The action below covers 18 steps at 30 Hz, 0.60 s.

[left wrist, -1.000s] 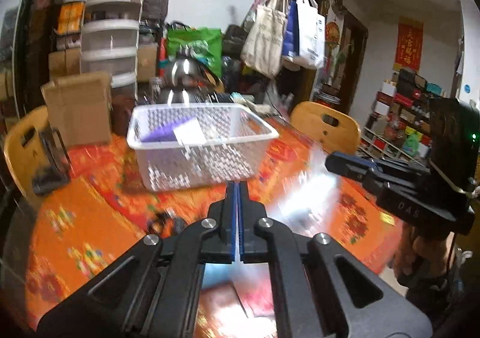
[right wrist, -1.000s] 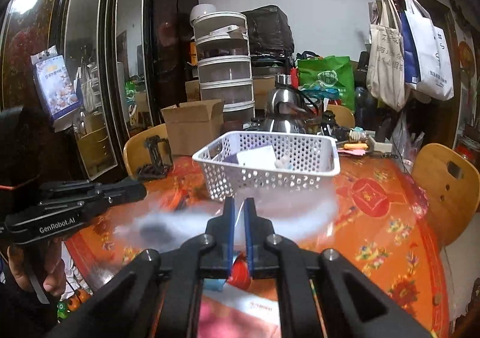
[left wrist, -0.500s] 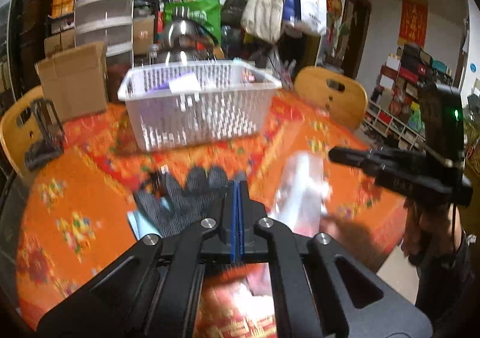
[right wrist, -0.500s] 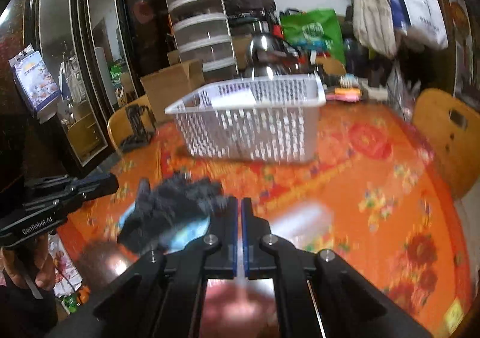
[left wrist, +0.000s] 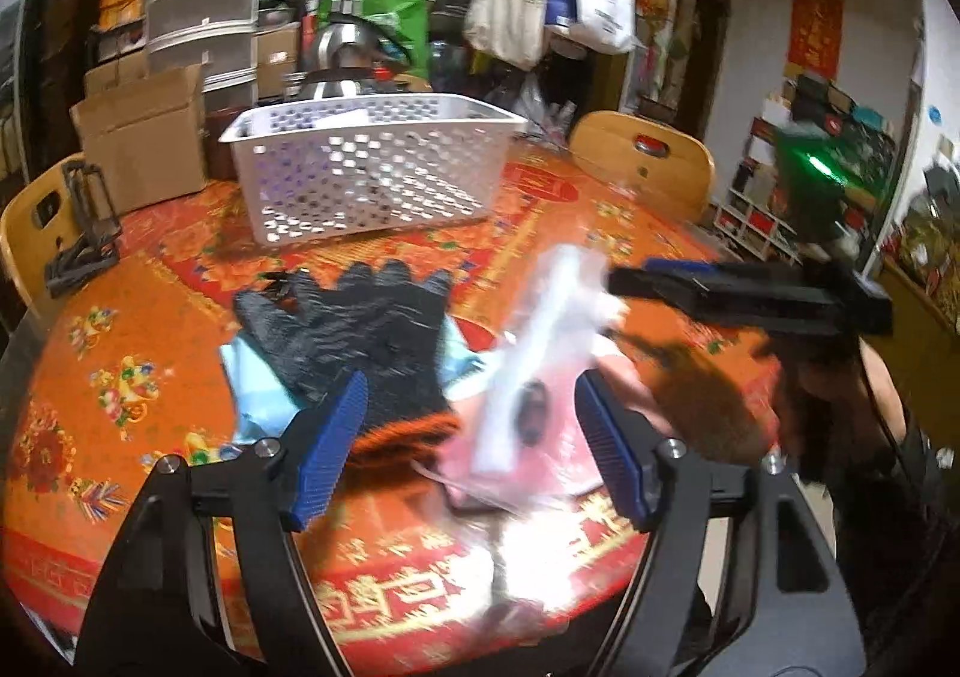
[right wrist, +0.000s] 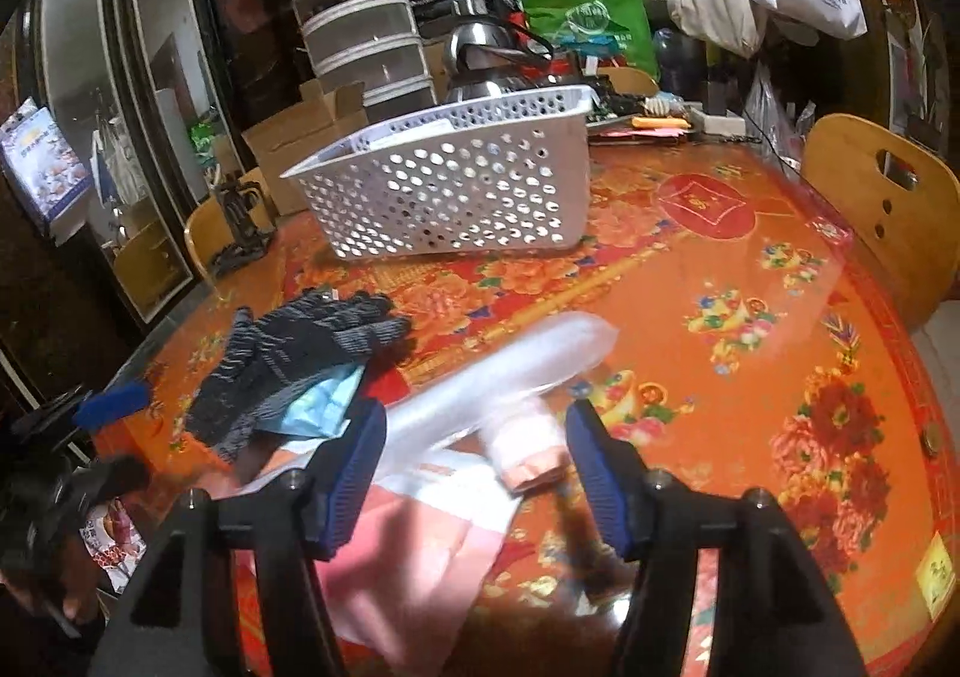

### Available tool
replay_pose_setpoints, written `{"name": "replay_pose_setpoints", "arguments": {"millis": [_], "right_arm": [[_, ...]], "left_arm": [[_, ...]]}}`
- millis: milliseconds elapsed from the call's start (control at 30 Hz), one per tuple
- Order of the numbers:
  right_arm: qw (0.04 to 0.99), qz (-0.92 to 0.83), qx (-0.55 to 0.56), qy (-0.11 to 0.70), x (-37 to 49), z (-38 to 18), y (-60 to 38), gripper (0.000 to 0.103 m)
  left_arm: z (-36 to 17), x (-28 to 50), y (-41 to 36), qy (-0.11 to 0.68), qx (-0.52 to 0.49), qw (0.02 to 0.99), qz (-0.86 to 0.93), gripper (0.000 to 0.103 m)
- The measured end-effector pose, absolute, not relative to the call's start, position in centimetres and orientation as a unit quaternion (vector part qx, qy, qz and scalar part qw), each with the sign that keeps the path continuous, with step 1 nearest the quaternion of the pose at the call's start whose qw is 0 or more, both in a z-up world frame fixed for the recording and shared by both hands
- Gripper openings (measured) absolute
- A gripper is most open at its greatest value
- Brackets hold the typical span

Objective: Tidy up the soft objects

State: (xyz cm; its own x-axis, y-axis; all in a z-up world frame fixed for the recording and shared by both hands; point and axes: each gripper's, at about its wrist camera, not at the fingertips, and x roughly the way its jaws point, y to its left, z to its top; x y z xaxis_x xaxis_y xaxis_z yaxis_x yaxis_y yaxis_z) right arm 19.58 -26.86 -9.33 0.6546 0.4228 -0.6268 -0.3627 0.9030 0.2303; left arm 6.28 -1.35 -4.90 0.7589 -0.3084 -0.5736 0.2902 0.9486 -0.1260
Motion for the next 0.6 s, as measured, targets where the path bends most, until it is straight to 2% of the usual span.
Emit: {"name": "replay_pose_setpoints", "arguments": {"millis": [333, 400, 567, 600], "right_arm": [[0.893, 0.206, 0.054, 0.396, 24.4, -10.8, -27.9, 0.062], [0.889, 0.203, 0.052, 0.407, 25.1, -11.1, -27.8, 0.062], [0.878, 0.213, 0.061, 0.425, 26.5, -11.9, -27.4, 0.062], [0.877, 0.215, 0.059, 0.426, 26.6, -11.9, -27.3, 0.061]], "left_arm": [[-7.8, 5.2, -5.0, 0.342, 0.031, 0.922, -0.176, 0.069], [-8.4, 5.7, -5.2, 0.352, 0.031, 0.919, -0.175, 0.065], [-10.3, 7.0, -4.5, 0.374, 0.032, 0.913, -0.157, 0.028], [-10.5, 7.4, -4.2, 0.379, 0.025, 0.912, -0.157, 0.024]]}}
